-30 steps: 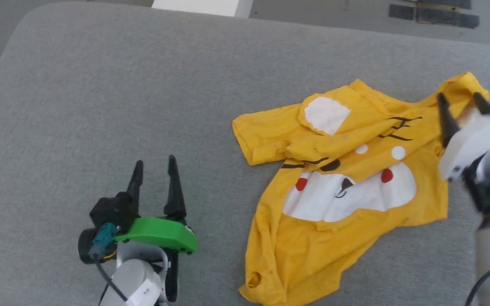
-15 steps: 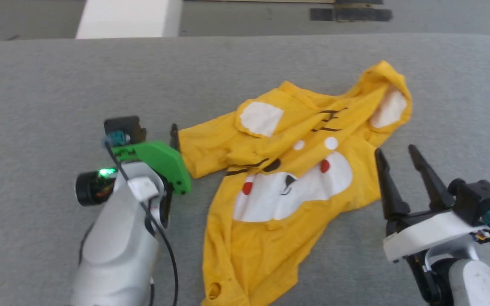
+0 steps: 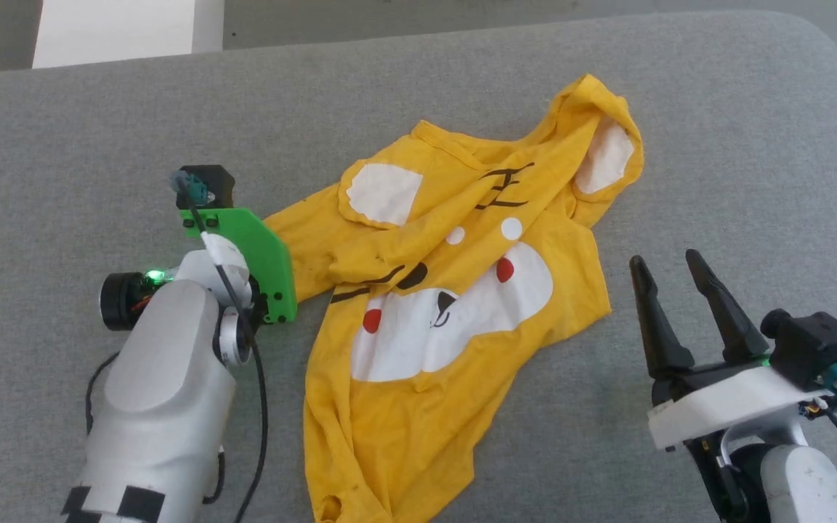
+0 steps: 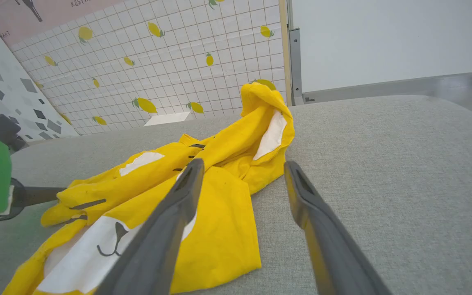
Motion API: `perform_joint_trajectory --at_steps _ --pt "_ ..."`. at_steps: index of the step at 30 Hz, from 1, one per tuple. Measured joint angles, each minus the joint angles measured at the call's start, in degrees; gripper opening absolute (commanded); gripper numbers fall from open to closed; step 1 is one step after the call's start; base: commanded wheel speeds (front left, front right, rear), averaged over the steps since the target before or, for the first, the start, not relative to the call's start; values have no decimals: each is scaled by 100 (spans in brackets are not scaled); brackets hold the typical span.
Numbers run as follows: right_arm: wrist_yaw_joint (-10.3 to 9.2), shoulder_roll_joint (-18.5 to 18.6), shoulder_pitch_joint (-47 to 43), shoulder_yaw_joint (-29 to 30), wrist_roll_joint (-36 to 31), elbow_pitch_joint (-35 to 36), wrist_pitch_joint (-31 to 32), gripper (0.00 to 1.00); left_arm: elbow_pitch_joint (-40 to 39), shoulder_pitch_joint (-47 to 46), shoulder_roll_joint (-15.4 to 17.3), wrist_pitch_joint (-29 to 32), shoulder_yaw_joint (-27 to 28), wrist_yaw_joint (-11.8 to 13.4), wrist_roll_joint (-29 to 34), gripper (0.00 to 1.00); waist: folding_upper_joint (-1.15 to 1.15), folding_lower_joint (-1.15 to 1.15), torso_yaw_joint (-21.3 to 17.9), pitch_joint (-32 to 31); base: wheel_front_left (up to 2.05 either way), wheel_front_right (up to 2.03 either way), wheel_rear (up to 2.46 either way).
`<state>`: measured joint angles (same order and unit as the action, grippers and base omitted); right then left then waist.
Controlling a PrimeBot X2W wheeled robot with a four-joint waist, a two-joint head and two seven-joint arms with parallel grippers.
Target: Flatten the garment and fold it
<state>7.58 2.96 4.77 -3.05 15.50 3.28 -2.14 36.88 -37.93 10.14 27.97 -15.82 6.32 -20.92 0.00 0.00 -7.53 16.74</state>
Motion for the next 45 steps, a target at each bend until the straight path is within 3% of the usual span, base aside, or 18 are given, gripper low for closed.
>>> perform_joint_trajectory --at_steps 5,10,16,22,25,33,38,44,45 --pt "0 0 1 107 22 5 -22 100 -567 561 41 -745 252 114 -180 0 0 0 151 -43 0 0 0" --pt "0 -2 -1 249 14 41 36 100 -1210 1409 331 -1322 815 441 -370 0 0 0 393 -140 0 0 0" --pt "0 -4 -7 426 -48 80 210 100 -1831 2408 647 -1495 1383 701 -642 0 0 0 721 -254 0 0 0" --pt "0 -3 28 713 -316 -36 588 100 -2076 2988 631 -1605 1588 813 -823 0 0 0 1025 -307 0 0 0" --pt "0 -2 759 743 -772 -463 898 100 -2135 3025 481 -1768 1534 801 -900 0 0 0 1230 -269 0 0 0" --pt "0 118 2401 642 -977 -2225 1724 100 -2041 2763 304 -1902 1307 688 -906 0 0 0 1521 -54 0 0 0" --pt "0 220 3045 768 -1254 -3276 2872 100 -1906 2535 208 -1998 1131 565 -905 0 0 0 1735 97 0 0 0" --pt "1 386 3450 731 -1628 -3676 4051 100 -1770 2377 120 -2090 1058 477 -907 0 0 0 1930 247 0 0 0" --pt "1 415 3506 704 -1653 -3682 4191 94 -1749 2368 114 -2105 1044 467 -907 0 0 0 1948 268 0 0 0"
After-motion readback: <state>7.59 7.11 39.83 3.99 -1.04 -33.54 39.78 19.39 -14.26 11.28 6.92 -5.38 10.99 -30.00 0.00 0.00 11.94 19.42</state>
